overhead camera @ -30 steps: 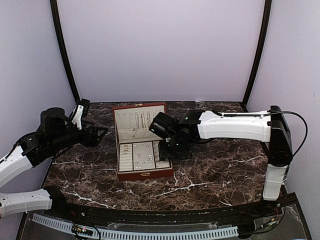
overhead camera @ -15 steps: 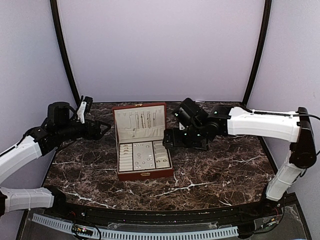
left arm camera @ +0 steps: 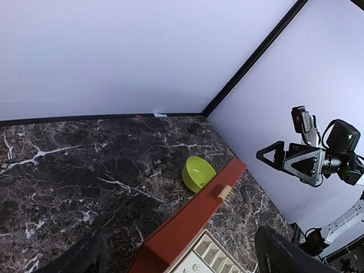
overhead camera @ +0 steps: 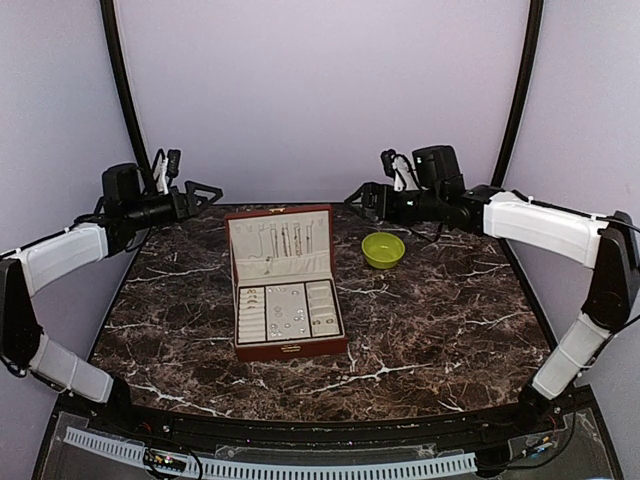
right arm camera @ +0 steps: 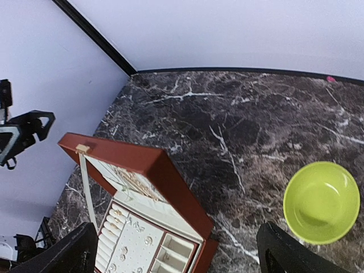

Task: Organize the mixed jewelry
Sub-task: Close the lid of the jewelry box.

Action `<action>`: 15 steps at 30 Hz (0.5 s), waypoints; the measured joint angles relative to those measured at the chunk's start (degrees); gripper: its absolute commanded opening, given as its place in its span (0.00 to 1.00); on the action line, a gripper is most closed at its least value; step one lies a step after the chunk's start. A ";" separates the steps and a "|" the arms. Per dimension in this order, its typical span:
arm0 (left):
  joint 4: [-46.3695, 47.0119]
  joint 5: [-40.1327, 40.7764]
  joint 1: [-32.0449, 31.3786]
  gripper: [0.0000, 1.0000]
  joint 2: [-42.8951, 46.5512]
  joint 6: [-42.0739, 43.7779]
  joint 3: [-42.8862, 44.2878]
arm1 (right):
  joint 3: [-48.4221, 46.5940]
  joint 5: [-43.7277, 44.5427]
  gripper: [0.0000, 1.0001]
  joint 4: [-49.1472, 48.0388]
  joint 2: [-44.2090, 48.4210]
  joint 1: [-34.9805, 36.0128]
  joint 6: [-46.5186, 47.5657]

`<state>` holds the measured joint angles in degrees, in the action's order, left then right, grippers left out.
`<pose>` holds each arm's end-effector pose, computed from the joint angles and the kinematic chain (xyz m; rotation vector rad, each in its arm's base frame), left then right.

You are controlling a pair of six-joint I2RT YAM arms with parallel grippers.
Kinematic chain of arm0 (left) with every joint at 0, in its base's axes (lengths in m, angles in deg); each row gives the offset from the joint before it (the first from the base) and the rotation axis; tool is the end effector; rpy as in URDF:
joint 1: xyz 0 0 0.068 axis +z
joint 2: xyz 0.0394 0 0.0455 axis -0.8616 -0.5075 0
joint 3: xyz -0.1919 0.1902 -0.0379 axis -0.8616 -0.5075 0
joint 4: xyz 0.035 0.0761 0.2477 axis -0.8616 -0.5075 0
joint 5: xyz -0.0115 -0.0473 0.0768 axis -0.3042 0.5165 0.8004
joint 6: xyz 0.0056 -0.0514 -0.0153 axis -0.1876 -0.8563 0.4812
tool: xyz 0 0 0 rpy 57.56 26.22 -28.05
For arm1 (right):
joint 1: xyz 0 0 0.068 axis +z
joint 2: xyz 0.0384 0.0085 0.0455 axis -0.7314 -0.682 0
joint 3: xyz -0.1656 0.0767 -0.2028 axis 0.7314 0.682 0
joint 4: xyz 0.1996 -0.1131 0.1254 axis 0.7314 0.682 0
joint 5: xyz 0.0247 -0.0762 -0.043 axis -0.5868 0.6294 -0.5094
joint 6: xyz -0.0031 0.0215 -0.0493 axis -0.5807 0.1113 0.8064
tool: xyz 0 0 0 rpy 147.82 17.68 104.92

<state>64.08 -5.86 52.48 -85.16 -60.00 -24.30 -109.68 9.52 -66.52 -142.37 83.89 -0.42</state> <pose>0.3035 -0.0616 0.3183 0.3062 1.7661 -1.0313 0.3001 0.2336 0.3178 -0.2740 2.1147 0.9003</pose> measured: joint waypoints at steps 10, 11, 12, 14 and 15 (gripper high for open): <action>2.51 -11.93 0.22 0.93 -13.55 -0.57 6.05 | -9.25 -13.31 0.98 -7.06 -12.79 -3.23 3.04; 2.51 -13.03 0.00 0.93 -14.40 -0.57 6.10 | -9.25 -13.86 0.98 -6.93 -12.87 -3.23 3.10; 2.47 -14.12 -0.33 0.92 -15.02 -0.52 6.10 | -9.22 -14.40 0.98 -6.95 -12.87 -3.23 3.19; 2.47 -16.15 -1.11 0.93 -15.56 -0.35 6.10 | -8.90 -15.06 0.98 -7.74 -12.46 -3.23 3.26; 2.56 -17.16 -1.60 0.93 -15.56 -0.28 6.10 | -8.24 -15.19 0.98 -8.20 -12.00 -3.23 3.23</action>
<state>66.63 -23.01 50.88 -100.72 -60.29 -18.20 -117.92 -5.67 -74.72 -154.37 80.65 2.81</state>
